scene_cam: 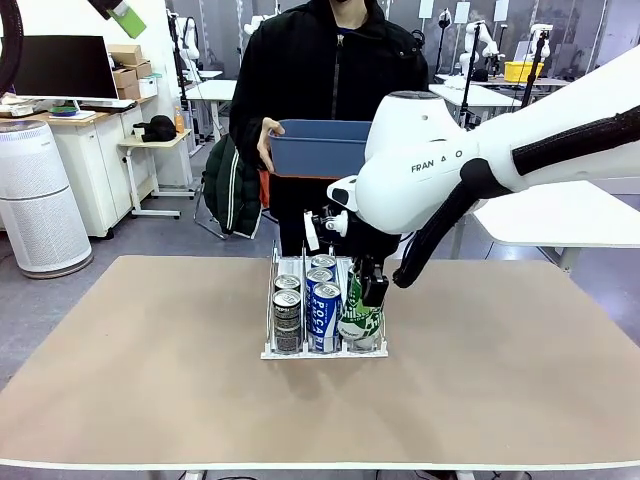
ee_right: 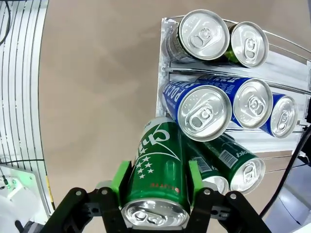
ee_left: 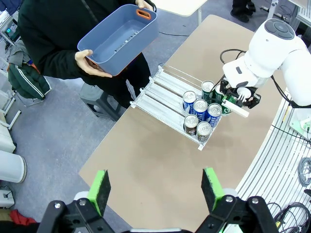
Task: Fill the beverage cans into the dispenser.
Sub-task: Place the picked Sprite in the line of the Automatic Can Dispenser with the same cans.
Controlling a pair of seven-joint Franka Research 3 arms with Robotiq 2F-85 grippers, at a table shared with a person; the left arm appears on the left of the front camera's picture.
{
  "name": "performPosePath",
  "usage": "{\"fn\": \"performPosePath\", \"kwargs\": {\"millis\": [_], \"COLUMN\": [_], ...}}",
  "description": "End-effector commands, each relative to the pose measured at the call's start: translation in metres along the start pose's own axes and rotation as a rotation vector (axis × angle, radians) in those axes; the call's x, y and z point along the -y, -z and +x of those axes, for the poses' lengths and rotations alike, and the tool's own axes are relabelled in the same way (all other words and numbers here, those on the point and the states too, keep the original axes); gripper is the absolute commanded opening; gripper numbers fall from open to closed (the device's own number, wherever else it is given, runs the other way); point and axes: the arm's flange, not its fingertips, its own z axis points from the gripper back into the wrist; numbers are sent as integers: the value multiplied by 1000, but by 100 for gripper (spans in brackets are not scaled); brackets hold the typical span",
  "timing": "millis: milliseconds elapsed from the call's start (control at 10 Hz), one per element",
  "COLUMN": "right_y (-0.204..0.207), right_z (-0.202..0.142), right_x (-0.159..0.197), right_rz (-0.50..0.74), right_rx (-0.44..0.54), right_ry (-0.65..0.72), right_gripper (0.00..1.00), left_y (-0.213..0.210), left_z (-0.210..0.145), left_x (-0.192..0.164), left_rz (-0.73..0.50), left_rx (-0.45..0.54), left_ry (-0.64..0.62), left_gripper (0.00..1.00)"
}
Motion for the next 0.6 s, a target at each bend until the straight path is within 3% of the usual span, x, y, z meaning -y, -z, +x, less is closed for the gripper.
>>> {"fn": "performPosePath", "kwargs": {"millis": [0, 300, 500], "right_y": [4, -3, -6], "right_z": [-3, -13, -22], "right_x": [17, 15, 14], "right_rz": [-61, 101, 80], "right_rx": [-47, -34, -80], "right_ry": [40, -6, 11], "right_gripper": [59, 59, 59], "left_y": [1, 1, 1], "left_z": [-1, -1, -1], "left_x": [-2, -2, -2], "left_rz": [3, 3, 3], "left_rx": [5, 5, 5], "left_ry": [-2, -2, -2], "left_gripper": [100, 100, 100]}}
